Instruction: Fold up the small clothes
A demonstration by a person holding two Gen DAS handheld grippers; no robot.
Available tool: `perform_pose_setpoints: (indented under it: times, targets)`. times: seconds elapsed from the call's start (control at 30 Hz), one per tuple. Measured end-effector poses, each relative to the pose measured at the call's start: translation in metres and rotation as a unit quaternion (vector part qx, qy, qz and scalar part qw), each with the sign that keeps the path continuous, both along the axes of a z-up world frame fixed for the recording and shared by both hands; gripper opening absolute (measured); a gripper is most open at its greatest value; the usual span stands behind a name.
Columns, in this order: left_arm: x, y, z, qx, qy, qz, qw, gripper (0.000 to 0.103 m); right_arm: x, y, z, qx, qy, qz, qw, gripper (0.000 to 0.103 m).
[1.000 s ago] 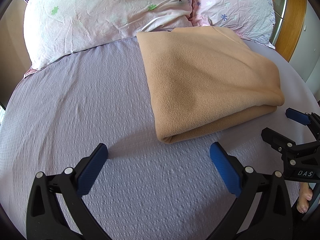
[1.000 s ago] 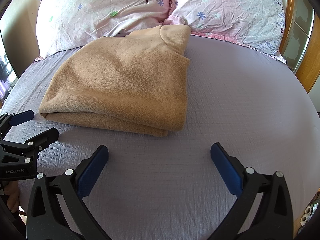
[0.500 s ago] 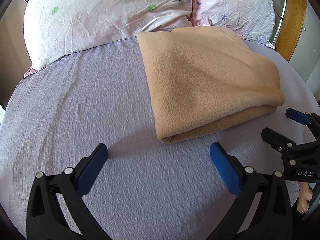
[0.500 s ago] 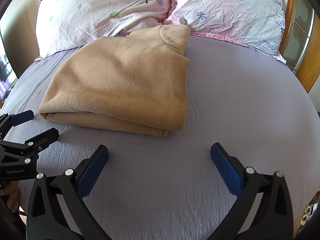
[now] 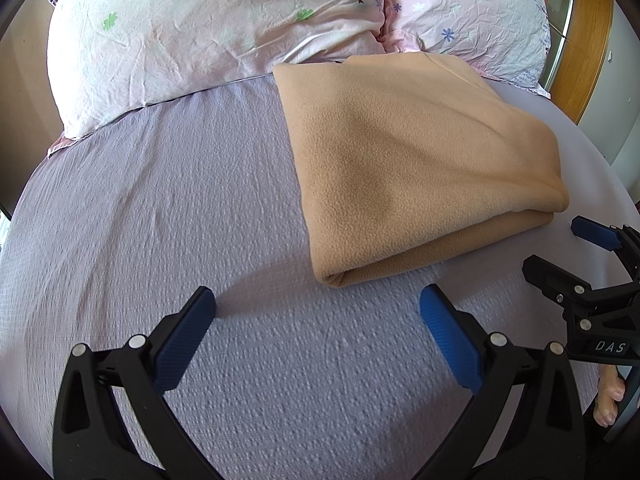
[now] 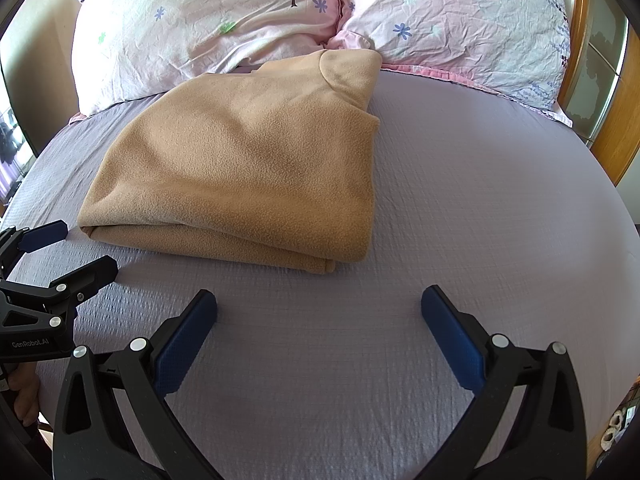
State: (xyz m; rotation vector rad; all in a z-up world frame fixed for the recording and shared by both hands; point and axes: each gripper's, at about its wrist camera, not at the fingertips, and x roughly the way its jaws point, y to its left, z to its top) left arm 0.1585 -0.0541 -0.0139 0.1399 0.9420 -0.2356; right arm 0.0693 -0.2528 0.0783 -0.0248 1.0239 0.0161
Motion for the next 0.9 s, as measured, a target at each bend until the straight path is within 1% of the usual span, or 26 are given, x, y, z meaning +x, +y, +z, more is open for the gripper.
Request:
perform_pose_setpoints:
  times: [0.9]
  targets:
    - [0.0018,-0.0005,0.0016,0.000,-0.003,0.000,1.0000,0.101,0.0002,0.0005,-0.0003,0.000,0.000,-0.001,1.000,0.102]
